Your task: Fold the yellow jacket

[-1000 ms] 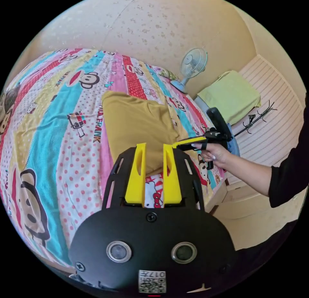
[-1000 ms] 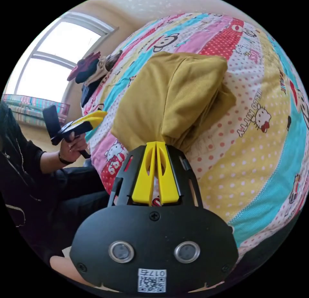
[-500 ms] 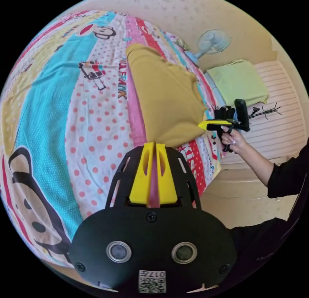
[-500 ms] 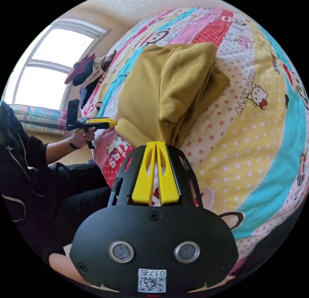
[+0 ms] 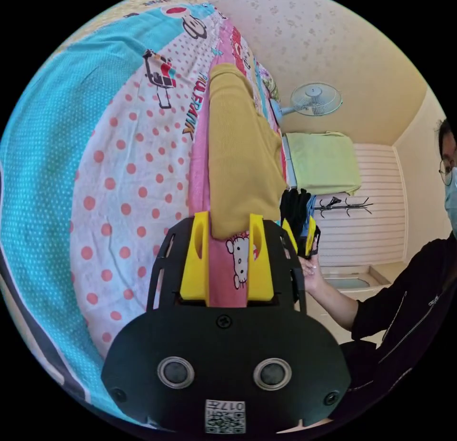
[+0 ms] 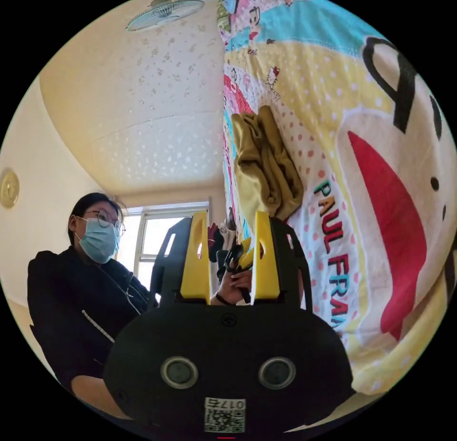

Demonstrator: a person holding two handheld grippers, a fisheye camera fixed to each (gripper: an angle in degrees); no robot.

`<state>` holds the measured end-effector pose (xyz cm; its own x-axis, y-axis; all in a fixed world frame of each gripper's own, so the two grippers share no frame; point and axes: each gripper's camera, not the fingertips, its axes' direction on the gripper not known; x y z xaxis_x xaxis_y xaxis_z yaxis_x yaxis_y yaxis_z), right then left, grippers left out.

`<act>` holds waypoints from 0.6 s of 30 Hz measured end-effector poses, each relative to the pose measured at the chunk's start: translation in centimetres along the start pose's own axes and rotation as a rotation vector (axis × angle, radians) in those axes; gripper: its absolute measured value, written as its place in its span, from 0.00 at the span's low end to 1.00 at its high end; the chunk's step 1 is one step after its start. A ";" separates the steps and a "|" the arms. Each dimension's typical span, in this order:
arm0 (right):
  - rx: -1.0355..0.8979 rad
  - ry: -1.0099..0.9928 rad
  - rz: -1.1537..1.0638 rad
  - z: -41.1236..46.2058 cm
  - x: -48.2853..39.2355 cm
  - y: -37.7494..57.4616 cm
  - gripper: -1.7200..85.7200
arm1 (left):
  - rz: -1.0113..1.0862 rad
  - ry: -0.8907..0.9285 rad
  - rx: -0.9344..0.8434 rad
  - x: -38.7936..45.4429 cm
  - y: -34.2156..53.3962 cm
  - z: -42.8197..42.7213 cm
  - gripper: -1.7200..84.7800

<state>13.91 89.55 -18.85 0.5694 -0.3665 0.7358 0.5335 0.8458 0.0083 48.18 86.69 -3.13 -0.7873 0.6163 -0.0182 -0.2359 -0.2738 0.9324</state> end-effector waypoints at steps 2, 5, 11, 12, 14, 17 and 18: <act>0.043 -0.041 0.040 0.5 0.8 1.7 0.19 | -0.074 0.056 0.015 -1.2 0.3 0.9 0.15; 0.074 -0.097 0.127 2.5 2.0 3.7 0.24 | -0.216 0.146 -0.046 -3.0 0.0 2.8 0.10; 0.231 -0.175 0.251 6.0 3.8 5.9 0.32 | -0.170 0.141 -0.067 -0.1 -1.7 2.7 0.08; 0.287 -0.228 0.280 6.5 4.3 6.1 0.33 | -0.154 0.166 -0.057 0.5 -1.8 2.5 0.08; 0.359 -0.248 0.306 7.2 4.8 6.0 0.33 | -0.147 0.208 -0.049 0.9 -1.9 2.4 0.08; 0.409 -0.264 0.289 8.5 5.0 4.5 0.33 | -0.143 0.225 -0.050 1.0 -2.0 2.6 0.08; 0.408 -0.237 0.274 8.9 4.9 3.7 0.32 | -0.145 0.228 -0.055 0.9 -2.0 2.8 0.08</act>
<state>13.14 94.34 -9.18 0.4715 -0.0541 0.8802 0.0729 0.9971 0.0223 49.55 89.89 -4.01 -0.8496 0.4712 -0.2368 -0.3813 -0.2387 0.8931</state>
